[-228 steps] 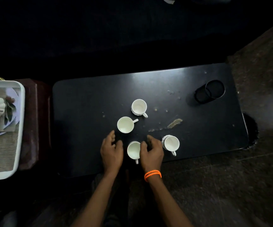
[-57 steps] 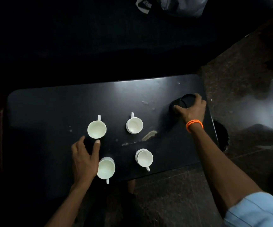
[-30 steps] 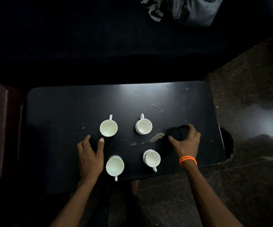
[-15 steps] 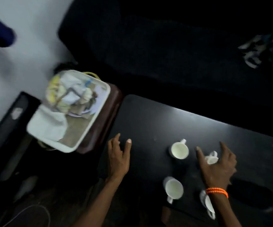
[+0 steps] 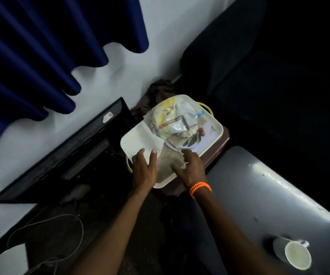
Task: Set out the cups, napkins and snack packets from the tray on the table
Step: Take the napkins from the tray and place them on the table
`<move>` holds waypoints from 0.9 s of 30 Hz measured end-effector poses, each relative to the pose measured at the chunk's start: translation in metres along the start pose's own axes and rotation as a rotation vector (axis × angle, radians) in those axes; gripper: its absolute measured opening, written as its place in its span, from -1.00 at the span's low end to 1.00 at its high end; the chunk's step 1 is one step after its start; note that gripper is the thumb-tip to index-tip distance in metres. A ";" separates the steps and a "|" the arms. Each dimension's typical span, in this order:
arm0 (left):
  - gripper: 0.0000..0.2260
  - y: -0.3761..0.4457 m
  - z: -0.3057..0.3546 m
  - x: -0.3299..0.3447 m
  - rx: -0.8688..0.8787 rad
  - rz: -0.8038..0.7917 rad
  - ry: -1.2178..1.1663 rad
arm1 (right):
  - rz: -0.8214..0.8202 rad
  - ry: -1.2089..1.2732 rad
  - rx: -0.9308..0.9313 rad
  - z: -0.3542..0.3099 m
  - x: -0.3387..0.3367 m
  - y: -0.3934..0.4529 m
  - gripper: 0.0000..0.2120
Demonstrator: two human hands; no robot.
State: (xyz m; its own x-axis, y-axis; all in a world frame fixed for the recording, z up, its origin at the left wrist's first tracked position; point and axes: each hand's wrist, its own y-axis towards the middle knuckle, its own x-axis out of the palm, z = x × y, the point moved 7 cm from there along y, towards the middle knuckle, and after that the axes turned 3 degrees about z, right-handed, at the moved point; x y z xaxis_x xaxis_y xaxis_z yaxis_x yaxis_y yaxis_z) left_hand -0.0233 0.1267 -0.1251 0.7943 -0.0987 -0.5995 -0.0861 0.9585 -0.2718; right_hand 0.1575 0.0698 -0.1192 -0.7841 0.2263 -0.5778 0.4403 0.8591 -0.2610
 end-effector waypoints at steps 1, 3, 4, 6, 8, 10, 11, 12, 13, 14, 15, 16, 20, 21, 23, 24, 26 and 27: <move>-0.39 0.007 -0.004 0.000 -0.026 -0.018 -0.010 | -0.019 0.018 0.036 -0.008 0.013 0.012 -0.42; -0.40 0.016 -0.010 0.000 -0.052 -0.033 -0.027 | -0.046 0.016 0.095 -0.021 0.038 0.035 -0.41; -0.41 0.019 -0.012 0.000 -0.061 -0.033 -0.038 | -0.063 0.004 0.113 -0.025 0.050 0.045 -0.40; -0.46 0.022 -0.015 -0.002 -0.061 -0.031 -0.056 | -0.057 -0.003 0.145 -0.031 0.067 0.062 -0.43; -0.52 0.024 -0.014 -0.005 -0.043 -0.030 -0.065 | -0.001 0.047 0.211 -0.032 0.075 0.075 -0.56; -0.54 0.024 -0.014 -0.010 -0.050 -0.007 -0.102 | 0.041 0.112 0.294 -0.028 0.077 0.081 -0.67; -0.54 0.024 -0.014 -0.015 -0.057 0.022 -0.123 | 0.051 0.130 0.311 -0.026 0.076 0.082 -0.72; -0.56 0.024 -0.012 -0.019 -0.059 0.060 -0.141 | 0.057 0.142 0.314 -0.025 0.074 0.082 -0.76; -0.57 0.023 -0.011 -0.024 -0.064 0.099 -0.162 | 0.061 0.158 0.312 -0.025 0.070 0.080 -0.80; -0.57 0.020 -0.010 -0.027 -0.084 0.142 -0.195 | 0.066 0.184 0.315 -0.024 0.064 0.078 -0.82; -0.57 0.016 -0.010 -0.031 -0.126 0.191 -0.233 | 0.070 0.223 0.332 -0.022 0.058 0.074 -0.84; -0.56 0.010 -0.010 -0.033 -0.189 0.240 -0.261 | 0.070 0.286 0.368 -0.018 0.052 0.069 -0.86; -0.53 -0.027 -0.013 -0.011 -0.517 0.280 -0.437 | 0.005 0.854 0.595 0.003 0.027 0.031 -0.80; -0.59 -0.038 -0.010 0.003 -0.596 0.228 -0.578 | -0.001 0.977 0.627 0.008 0.018 0.019 -0.85; -0.64 -0.061 0.006 0.035 -0.706 0.019 -0.876 | 0.020 1.156 0.684 0.023 -0.006 -0.007 -0.89; -0.59 -0.071 0.014 0.049 -0.719 -0.091 -0.961 | 0.040 1.216 0.709 0.033 -0.018 -0.021 -0.84; -0.46 -0.089 0.030 0.071 -0.685 -0.259 -1.023 | 0.077 1.255 0.724 0.058 -0.046 -0.049 -0.82; -0.44 -0.098 0.040 0.082 -0.640 -0.346 -1.010 | 0.083 1.259 0.718 0.072 -0.059 -0.064 -0.81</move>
State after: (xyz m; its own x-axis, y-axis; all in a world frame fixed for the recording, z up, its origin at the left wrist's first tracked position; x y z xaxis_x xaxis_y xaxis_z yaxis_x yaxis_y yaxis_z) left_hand 0.0740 0.0354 -0.1179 0.9161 0.2014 0.3466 0.1676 0.5929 -0.7876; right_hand 0.2069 -0.0318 -0.1237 -0.4368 0.8329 0.3400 0.3262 0.4988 -0.8030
